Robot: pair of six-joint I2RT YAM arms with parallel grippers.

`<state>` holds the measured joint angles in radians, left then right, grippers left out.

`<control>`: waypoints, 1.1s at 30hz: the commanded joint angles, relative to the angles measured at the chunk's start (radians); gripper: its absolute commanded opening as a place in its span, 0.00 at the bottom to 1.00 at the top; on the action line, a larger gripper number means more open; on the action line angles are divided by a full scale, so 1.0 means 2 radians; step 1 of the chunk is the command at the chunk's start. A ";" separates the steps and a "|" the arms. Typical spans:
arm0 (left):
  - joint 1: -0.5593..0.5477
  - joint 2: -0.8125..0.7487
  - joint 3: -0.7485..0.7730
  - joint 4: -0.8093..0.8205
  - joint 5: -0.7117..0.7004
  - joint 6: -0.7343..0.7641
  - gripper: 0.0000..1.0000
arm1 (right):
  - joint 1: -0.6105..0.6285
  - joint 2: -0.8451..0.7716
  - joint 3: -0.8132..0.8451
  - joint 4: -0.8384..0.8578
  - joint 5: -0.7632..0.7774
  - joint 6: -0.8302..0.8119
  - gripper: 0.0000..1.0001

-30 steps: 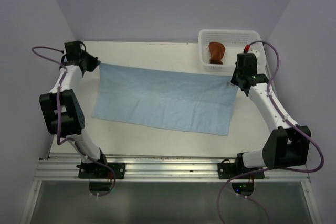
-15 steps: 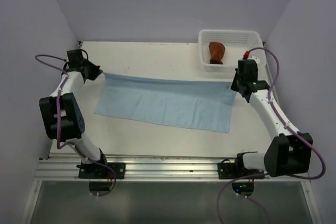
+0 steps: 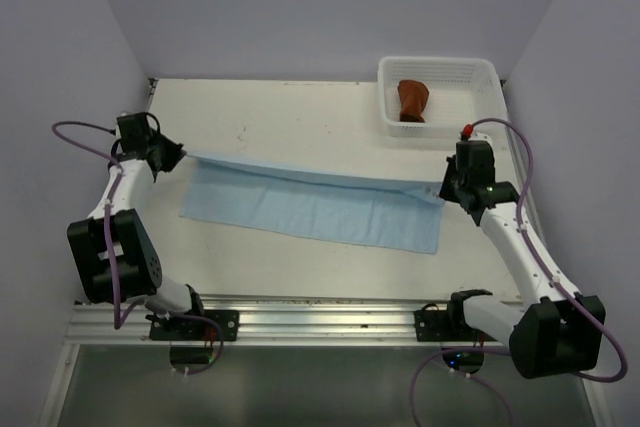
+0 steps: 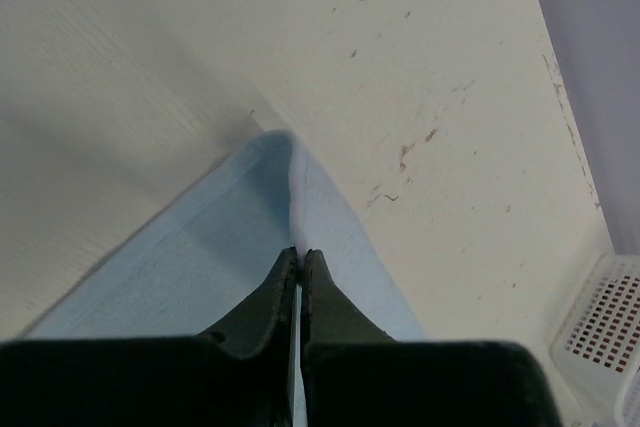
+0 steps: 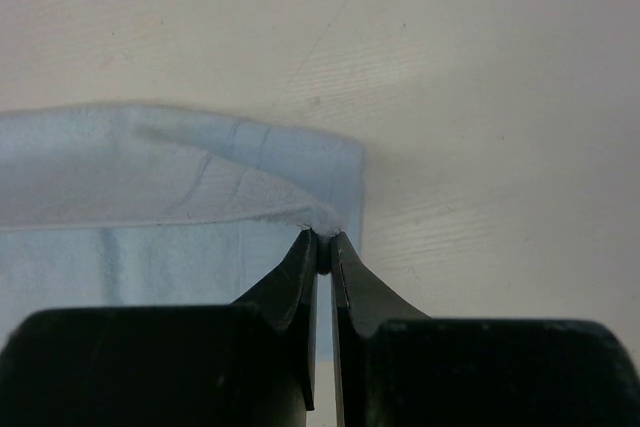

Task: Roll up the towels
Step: Fold the towel

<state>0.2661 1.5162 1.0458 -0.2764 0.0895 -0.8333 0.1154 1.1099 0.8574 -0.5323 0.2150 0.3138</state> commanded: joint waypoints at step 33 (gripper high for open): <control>0.040 -0.096 -0.110 -0.024 -0.013 0.056 0.00 | 0.027 -0.162 -0.116 0.015 -0.034 -0.080 0.00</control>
<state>0.3298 1.3590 0.8356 -0.3267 0.0811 -0.7528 0.1658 0.8089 0.6510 -0.5419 0.1799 0.1699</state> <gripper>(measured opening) 0.018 0.077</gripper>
